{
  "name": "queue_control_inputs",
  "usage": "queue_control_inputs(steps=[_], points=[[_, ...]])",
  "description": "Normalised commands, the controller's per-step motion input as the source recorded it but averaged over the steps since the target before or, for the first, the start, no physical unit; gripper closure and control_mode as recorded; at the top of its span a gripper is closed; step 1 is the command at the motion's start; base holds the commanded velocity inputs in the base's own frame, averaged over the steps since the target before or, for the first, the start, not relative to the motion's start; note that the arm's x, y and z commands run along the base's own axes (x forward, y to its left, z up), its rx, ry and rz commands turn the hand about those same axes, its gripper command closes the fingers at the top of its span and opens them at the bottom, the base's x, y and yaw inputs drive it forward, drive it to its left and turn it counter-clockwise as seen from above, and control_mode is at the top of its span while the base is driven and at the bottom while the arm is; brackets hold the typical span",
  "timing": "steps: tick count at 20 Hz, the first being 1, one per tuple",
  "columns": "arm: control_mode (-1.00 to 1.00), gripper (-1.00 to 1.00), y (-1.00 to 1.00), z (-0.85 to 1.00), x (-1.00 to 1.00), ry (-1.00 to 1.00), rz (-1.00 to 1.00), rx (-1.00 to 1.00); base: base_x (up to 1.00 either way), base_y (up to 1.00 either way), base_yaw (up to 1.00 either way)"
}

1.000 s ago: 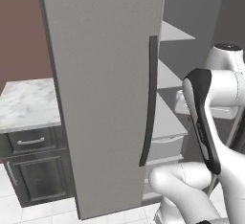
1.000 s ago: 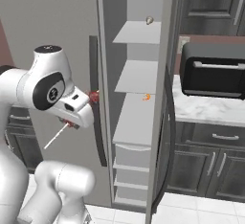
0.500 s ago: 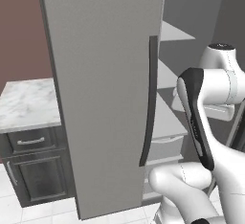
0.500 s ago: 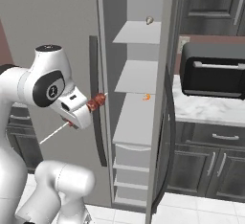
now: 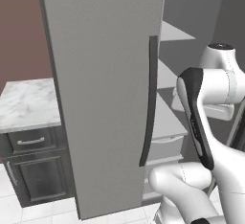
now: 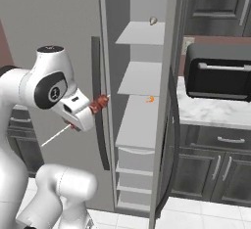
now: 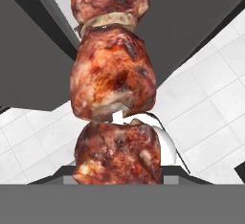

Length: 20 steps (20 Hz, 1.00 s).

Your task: Store the kebab skewer in the freezer for long-term storage. Close the freezer door after placing the cooked food.

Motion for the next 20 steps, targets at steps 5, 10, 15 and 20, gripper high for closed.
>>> queue_control_inputs(steps=[5, 10, 15, 20], points=[[-1.00, 1.00, -0.02, -0.02, 0.02, 0.00, 0.00, 0.00, 0.00, 0.00, 0.00], [1.00, 1.00, 0.00, -0.02, 0.00, 0.00, -0.03, 0.00, 0.00, 0.00, -0.03], [1.00, 1.00, 0.00, 0.00, 0.00, 0.00, 0.00, 0.00, -0.03, -0.02, -0.15], [1.00, 1.00, 0.00, 0.00, 0.00, 0.00, 0.00, 0.00, -0.03, -0.01, -0.15]])
